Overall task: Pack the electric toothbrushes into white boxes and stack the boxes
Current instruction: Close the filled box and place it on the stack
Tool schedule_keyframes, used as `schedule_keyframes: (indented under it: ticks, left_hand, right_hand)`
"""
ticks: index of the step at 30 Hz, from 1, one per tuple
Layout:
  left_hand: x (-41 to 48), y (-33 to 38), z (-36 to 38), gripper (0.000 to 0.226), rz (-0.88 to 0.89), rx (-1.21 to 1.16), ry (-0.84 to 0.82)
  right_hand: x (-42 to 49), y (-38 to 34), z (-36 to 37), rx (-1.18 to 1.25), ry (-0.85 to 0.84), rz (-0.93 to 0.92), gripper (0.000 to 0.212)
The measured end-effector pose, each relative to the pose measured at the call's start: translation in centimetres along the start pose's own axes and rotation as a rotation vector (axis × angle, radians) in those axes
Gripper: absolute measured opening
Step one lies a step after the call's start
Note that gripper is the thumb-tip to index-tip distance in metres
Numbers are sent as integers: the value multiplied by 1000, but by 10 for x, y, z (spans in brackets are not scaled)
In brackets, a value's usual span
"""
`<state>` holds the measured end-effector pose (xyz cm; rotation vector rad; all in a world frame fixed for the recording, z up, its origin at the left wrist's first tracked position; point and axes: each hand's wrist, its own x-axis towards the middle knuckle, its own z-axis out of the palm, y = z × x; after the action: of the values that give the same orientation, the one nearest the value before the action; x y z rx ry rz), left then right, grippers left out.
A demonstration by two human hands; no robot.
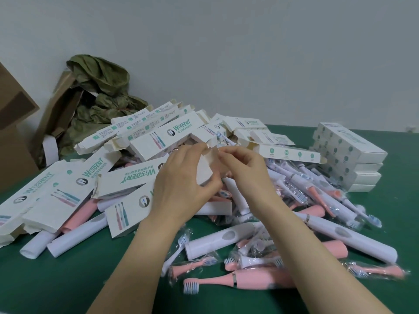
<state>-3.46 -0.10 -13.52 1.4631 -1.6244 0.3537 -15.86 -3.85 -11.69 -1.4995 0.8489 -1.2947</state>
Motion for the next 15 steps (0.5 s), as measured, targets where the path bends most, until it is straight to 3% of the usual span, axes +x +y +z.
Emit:
schedule_keyframes:
  ticks: [4,9,15]
  left_hand:
    - [0,0,1,54,1,29,9]
    - [-2,-1,2,66,3,53,-73]
    - [0,-2,1,51,-38,32,-82]
  right_hand:
    - [1,2,-3,-24,50,32,21]
    - [1,9,-3,-54,133,62,20]
    - [2,9,-2,-34,119,77,24]
